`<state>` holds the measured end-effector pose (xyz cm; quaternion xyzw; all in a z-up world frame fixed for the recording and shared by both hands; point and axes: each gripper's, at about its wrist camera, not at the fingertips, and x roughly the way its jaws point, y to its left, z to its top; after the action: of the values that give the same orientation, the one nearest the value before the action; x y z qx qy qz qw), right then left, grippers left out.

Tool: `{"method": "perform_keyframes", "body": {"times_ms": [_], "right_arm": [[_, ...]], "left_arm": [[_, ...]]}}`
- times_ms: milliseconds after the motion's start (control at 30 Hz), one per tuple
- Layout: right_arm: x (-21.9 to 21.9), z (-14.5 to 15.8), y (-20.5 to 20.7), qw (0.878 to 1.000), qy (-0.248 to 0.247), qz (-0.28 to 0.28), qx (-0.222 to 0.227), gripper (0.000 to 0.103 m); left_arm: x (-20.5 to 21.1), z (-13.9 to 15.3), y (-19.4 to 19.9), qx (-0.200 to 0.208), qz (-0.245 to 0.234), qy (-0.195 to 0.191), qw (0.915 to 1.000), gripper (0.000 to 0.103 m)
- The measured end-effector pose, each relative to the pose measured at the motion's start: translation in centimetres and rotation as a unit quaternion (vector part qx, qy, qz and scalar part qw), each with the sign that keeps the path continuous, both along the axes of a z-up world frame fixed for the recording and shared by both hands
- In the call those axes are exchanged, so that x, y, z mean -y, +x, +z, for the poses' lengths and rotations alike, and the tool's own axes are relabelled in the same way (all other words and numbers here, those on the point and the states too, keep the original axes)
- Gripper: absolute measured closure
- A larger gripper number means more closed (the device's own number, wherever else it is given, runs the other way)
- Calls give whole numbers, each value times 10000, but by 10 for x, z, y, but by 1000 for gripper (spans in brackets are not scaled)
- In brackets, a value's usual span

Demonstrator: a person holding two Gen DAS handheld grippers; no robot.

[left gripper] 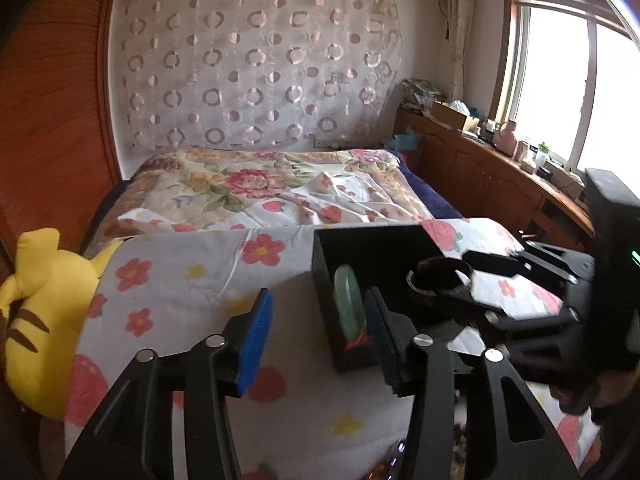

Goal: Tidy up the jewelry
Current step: 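Lower the jade bangle and silver cuff into the black box, opening both grippers, then move the left gripper back to the pile and grasp the red beaded string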

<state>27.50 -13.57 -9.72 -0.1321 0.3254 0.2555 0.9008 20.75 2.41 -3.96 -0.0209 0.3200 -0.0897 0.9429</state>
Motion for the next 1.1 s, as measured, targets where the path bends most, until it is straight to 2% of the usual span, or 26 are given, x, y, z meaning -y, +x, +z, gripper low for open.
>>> {"method": "perform_keyframes", "body": {"times_ms": [100,167,367,533,700,933,1100], "right_arm": [[-7,-5,5,10000,-38,27,-83,45],[-10,-8,8,9999,-88,33,-125,44],[-16,-9,9,9998,-180,47,-117,43],[-9,0,0,9999,-68,42,-61,41],[11,6,-34,9999,124,-13,-45,41],[33,-6,-96,9997,210,78,-67,41],[39,-19,-116,9991,301,167,-247,41]], "left_arm": [[-9,-5,-14,20,12,-32,10000,46],[-12,-8,-22,34,43,-28,10000,35],[-17,-20,-46,43,24,-111,9999,27],[-16,-31,-61,-47,-8,-78,10000,27],[-14,-43,-76,-230,-84,-124,9996,27],[-11,-62,-95,-533,-192,-104,9983,27],[-7,-68,-99,-586,-249,20,9980,27]]}}
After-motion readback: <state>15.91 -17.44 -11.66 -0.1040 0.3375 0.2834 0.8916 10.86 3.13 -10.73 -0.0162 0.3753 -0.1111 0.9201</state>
